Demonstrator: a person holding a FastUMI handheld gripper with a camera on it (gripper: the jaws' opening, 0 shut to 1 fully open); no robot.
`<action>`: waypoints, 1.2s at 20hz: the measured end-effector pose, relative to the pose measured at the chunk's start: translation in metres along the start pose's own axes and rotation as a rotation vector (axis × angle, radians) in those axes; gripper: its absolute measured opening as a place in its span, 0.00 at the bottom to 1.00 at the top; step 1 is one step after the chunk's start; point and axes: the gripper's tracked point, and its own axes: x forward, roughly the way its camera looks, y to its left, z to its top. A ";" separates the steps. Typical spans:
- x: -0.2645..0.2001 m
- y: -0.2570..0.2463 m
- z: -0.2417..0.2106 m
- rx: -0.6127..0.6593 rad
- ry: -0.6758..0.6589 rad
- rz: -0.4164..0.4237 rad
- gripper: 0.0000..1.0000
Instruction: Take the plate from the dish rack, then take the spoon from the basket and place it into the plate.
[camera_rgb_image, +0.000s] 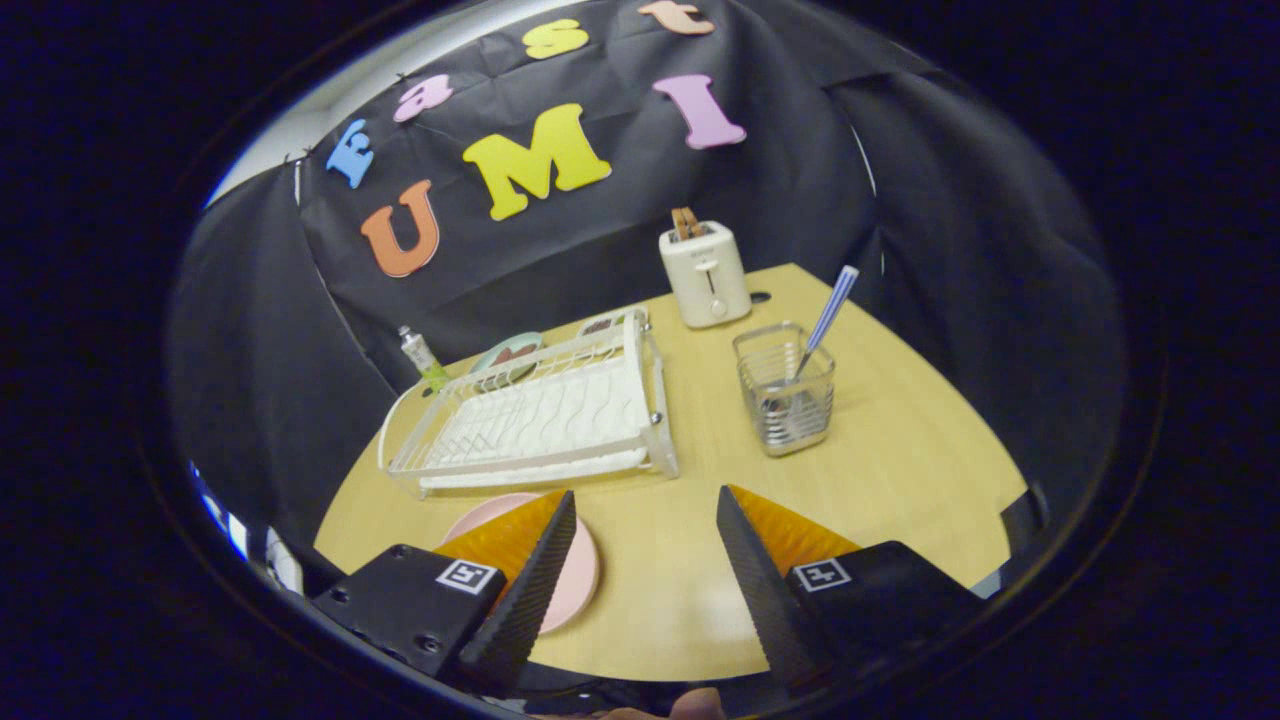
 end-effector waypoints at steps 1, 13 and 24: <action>-0.005 -0.006 0.011 -0.049 -0.072 -0.029 0.92; 0.015 -0.083 0.075 -0.232 -0.404 -0.185 1.00; 0.134 -0.144 0.089 -0.044 -0.231 -0.105 0.93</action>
